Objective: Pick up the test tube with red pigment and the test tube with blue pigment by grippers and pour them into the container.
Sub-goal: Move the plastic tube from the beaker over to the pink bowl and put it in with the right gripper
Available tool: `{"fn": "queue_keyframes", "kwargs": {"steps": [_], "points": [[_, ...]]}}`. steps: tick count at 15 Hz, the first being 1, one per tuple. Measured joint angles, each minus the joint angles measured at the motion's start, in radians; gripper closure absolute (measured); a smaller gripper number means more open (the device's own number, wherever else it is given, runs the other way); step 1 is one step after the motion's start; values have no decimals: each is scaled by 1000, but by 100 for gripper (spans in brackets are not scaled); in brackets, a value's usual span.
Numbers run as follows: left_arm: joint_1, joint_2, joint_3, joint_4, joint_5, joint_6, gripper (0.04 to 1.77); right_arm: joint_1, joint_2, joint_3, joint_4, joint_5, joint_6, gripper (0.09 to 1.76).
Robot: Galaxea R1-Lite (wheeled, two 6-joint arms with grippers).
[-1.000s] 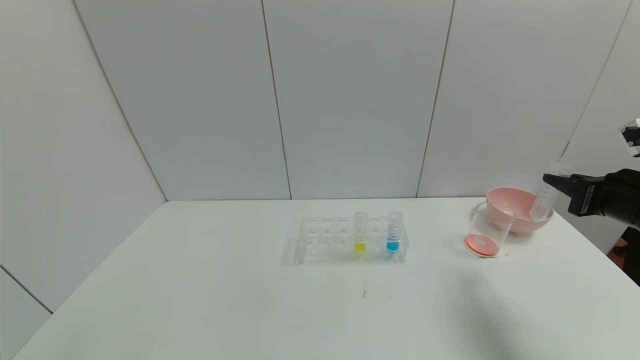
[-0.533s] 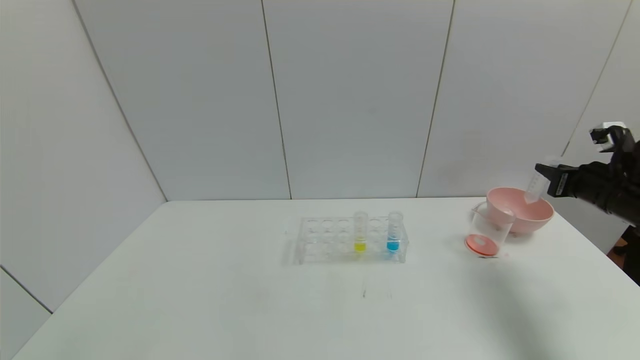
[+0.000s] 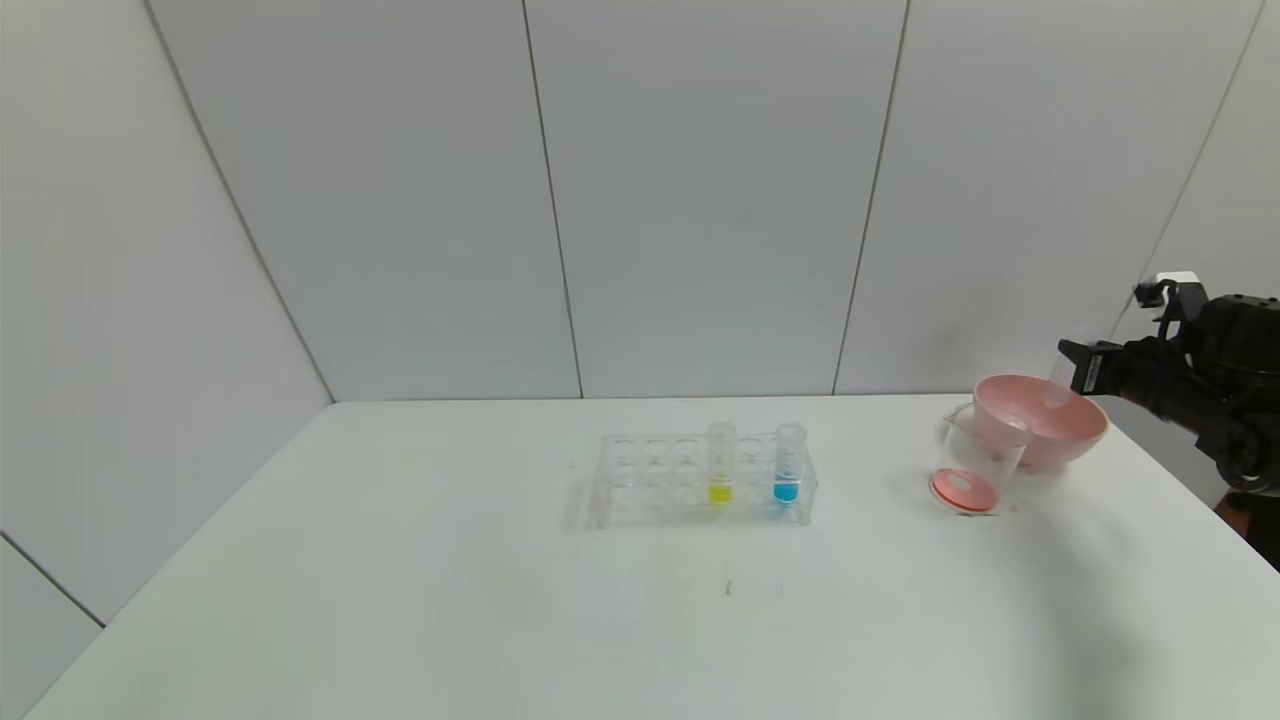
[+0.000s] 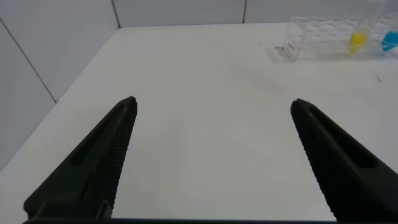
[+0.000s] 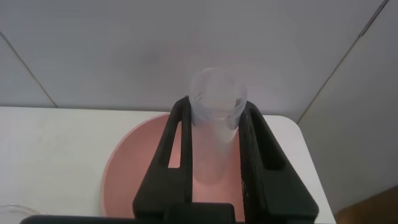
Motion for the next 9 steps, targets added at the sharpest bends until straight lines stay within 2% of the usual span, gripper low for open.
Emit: {"fn": "queue_keyframes", "kwargs": {"steps": [4,6,9], "points": [[0,0,0,0,0,0,5,0,29,-10,-5,7,-1,135],[0,0,0,0,0,0,5,1,33,-10,-11,9,0,106],[0,0,0,0,0,0,5,1,35,-17,-47,7,0,78]]}}
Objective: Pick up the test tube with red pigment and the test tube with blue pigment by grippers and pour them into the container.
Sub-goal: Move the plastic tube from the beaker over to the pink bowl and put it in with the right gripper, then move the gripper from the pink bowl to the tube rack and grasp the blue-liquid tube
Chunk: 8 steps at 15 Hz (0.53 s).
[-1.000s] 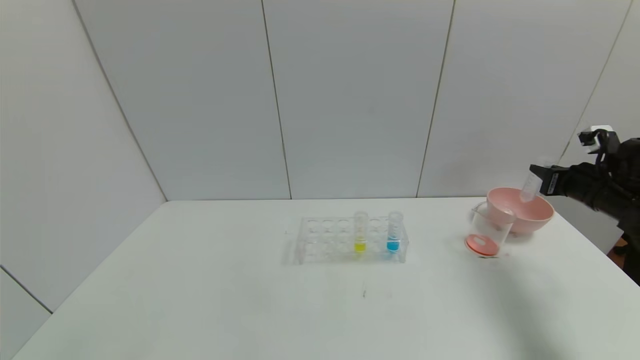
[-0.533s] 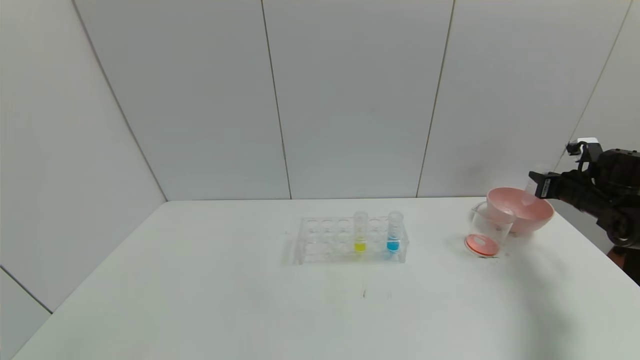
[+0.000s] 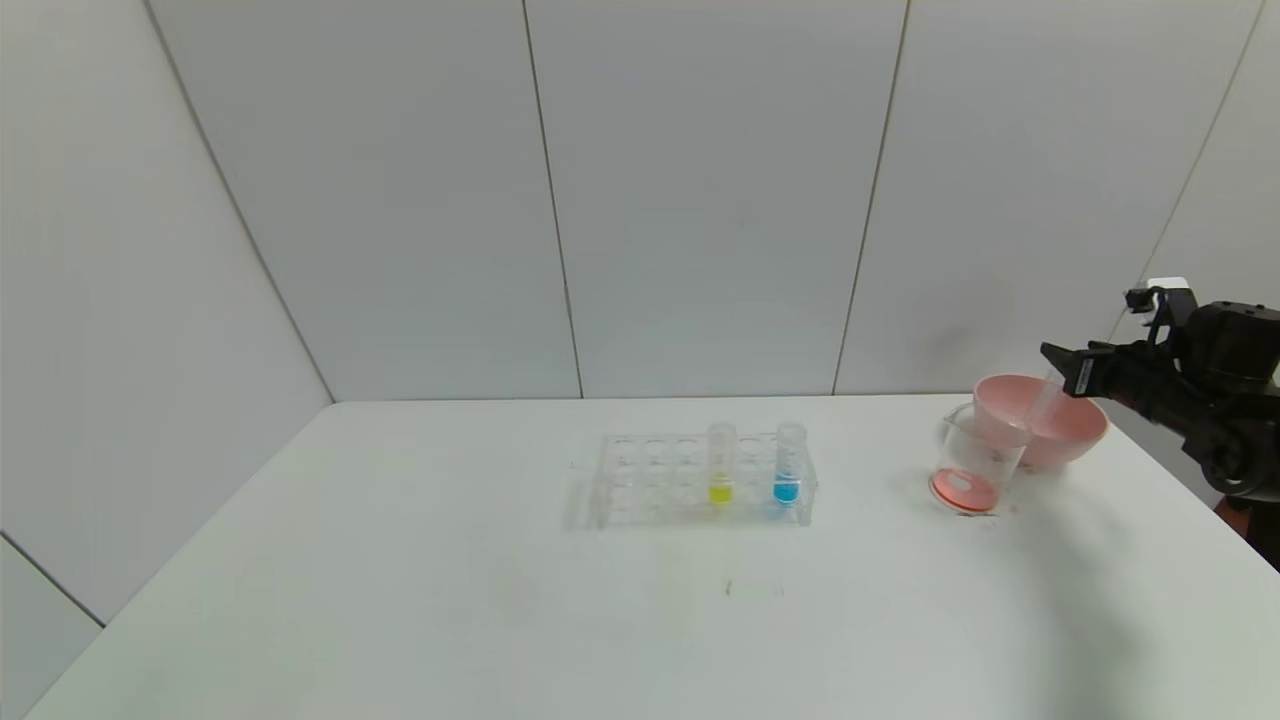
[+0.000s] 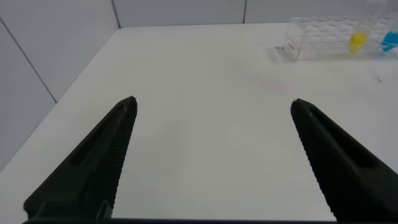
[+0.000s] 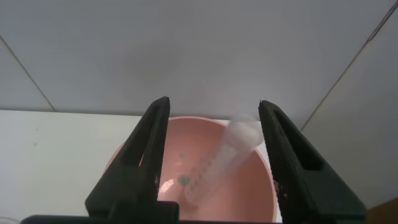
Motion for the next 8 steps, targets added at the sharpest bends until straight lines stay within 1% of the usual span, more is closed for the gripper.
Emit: {"fn": "queue_keyframes", "kwargs": {"steps": [2,4,6,8], "points": [[0,0,0,0,0,0,5,-1,-3,3,-11,0,0,63],[0,0,0,0,0,0,5,2,-16,28,-12,-2,-2,52],[0,0,0,0,0,0,5,9,-49,88,-13,-1,-3,43],[0,0,0,0,0,0,5,21,-111,182,-15,0,-3,37]]}}
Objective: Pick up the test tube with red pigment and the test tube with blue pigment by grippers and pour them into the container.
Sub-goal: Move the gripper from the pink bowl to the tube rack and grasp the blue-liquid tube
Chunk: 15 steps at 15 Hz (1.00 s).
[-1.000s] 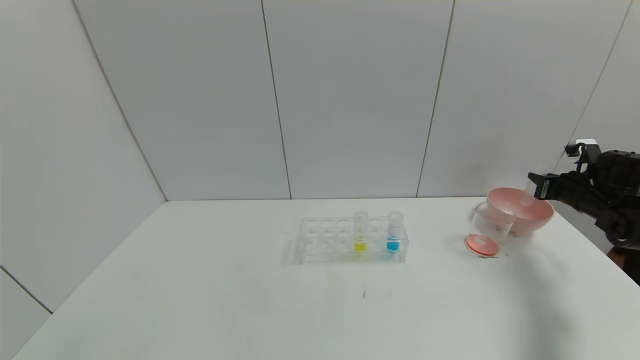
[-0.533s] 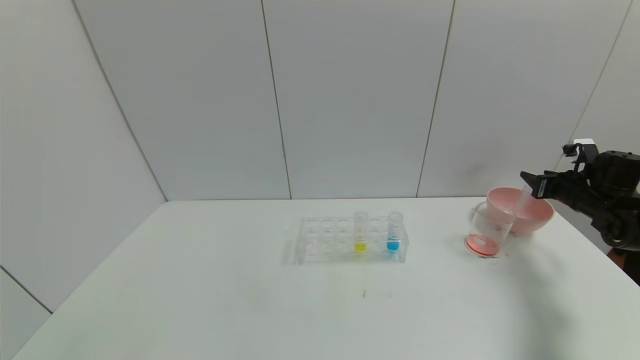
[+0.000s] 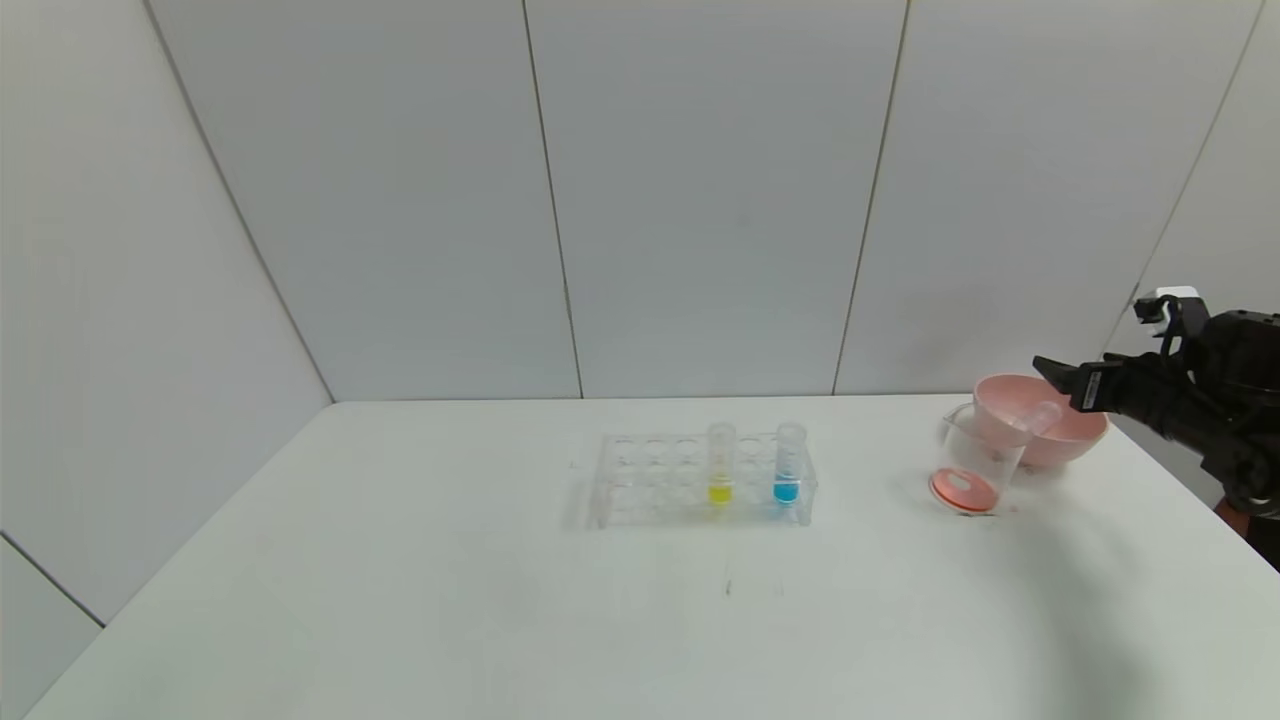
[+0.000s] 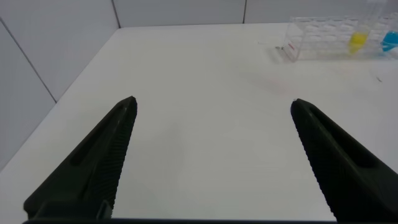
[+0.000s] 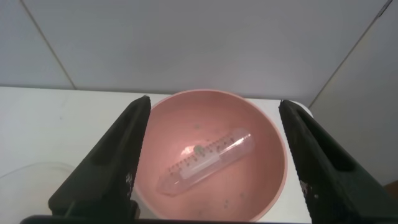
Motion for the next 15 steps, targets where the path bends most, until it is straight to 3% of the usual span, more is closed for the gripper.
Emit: {"fn": "queue_keyframes", "kwargs": {"steps": [2,7,10,15], "points": [[0,0,0,0,0,0,5,13,-70,104,-14,-3,1,32],[0,0,0,0,0,0,5,88,-256,447,-215,-38,13,23],[0,0,0,0,0,0,5,241,-351,597,-259,-233,63,20],[0,0,0,0,0,0,5,575,-413,671,-265,-564,133,17]]}}
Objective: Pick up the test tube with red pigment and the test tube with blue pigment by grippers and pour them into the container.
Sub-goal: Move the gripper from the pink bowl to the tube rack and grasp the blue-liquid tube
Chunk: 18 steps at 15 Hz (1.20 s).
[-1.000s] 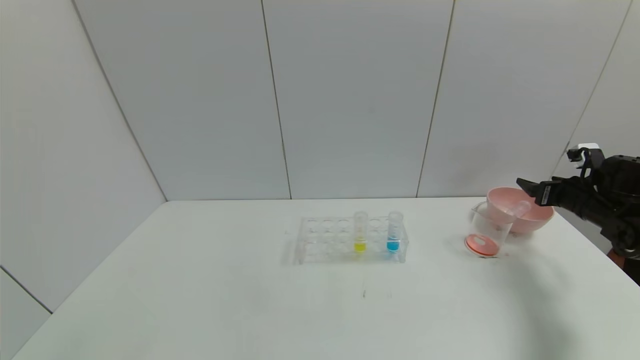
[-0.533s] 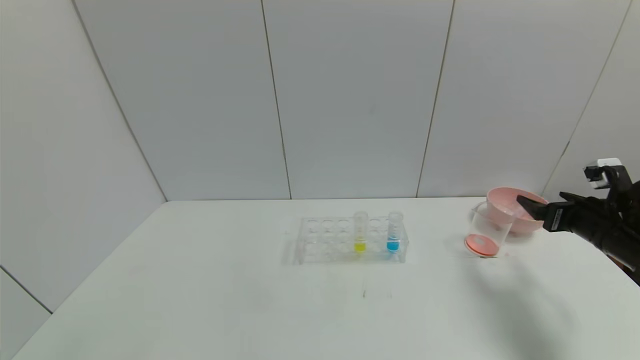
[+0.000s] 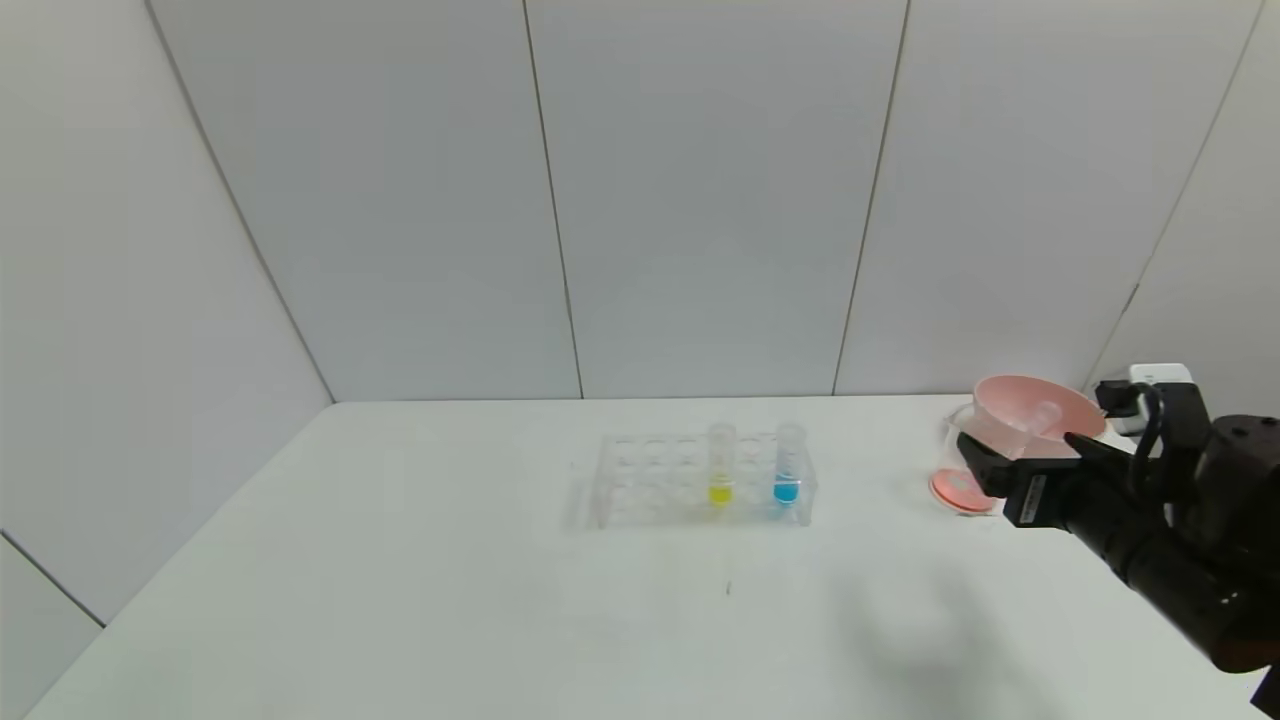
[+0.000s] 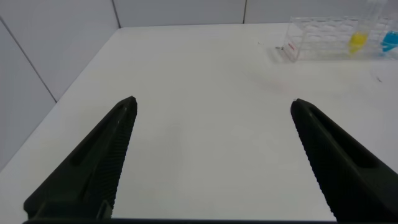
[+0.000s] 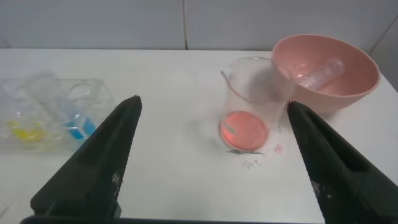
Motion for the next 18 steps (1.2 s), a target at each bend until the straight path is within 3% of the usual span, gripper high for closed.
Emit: {"fn": "queue_keyframes", "kwargs": {"steps": [3,7,11,18], "points": [[0,0,0,0,0,0,5,188,20,-23,-2,-149,12,16],[0,0,0,0,0,0,5,341,119,-144,-6,-296,13,15],[0,0,0,0,0,0,5,385,246,-240,-11,-332,23,15],[0,0,0,0,0,0,5,378,425,-399,-31,-342,28,15]]}}
